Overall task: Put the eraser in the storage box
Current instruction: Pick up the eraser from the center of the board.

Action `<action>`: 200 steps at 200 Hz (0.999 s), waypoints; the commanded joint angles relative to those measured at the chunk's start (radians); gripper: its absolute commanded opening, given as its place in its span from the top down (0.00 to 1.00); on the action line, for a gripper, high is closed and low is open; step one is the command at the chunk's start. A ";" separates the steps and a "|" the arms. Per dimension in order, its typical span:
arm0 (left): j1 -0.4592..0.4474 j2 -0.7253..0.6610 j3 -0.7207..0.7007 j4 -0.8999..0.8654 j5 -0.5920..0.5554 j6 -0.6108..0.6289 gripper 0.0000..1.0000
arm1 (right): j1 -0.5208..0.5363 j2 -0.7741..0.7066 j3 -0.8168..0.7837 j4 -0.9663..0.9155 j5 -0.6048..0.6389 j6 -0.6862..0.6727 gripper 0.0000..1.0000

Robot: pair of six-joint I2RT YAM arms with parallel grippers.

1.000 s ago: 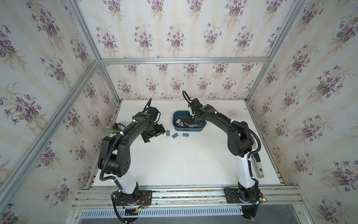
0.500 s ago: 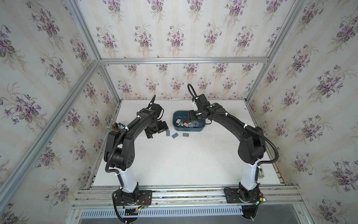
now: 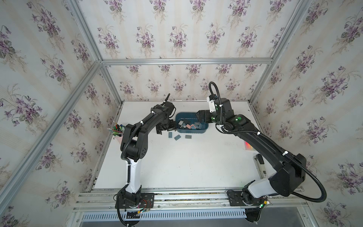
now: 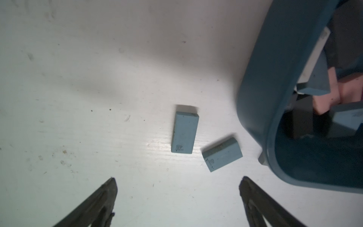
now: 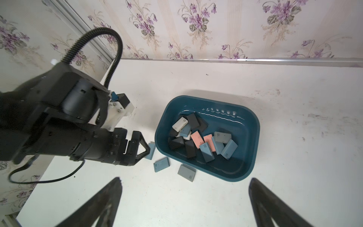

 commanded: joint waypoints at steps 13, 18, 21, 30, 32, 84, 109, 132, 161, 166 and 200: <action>0.002 0.052 0.043 -0.056 -0.047 0.054 0.15 | 0.000 -0.055 -0.029 0.026 0.015 0.002 0.00; 0.002 0.054 0.044 -0.056 -0.055 0.057 0.17 | -0.001 -0.060 -0.032 0.025 0.015 0.002 0.00; 0.002 0.057 0.041 -0.055 -0.057 0.060 0.18 | 0.000 -0.063 -0.035 0.026 0.015 0.002 0.00; 0.003 0.059 0.033 -0.046 -0.061 0.069 0.19 | 0.000 -0.073 -0.042 0.027 0.012 0.002 0.00; 0.003 0.061 0.032 -0.046 -0.063 0.071 0.19 | 0.000 -0.075 -0.042 0.028 0.011 0.002 0.00; -0.010 0.102 0.053 -0.045 -0.049 0.086 0.20 | 0.000 -0.099 -0.062 0.042 -0.013 0.010 0.00; -0.018 0.126 0.068 -0.039 -0.029 0.078 0.21 | 0.000 -0.104 -0.068 0.051 -0.022 0.015 0.00; -0.028 0.149 0.071 -0.033 -0.031 0.070 0.25 | 0.000 -0.107 -0.076 0.060 -0.027 0.019 0.00; -0.031 0.175 0.089 -0.043 -0.032 0.063 0.35 | 0.000 -0.111 -0.090 0.068 -0.035 0.024 0.00; -0.031 0.176 0.089 -0.043 -0.035 0.062 0.38 | -0.001 -0.112 -0.093 0.068 -0.037 0.024 0.00; -0.032 0.182 0.091 -0.044 -0.040 0.061 0.54 | 0.000 -0.118 -0.109 0.072 -0.032 0.022 0.00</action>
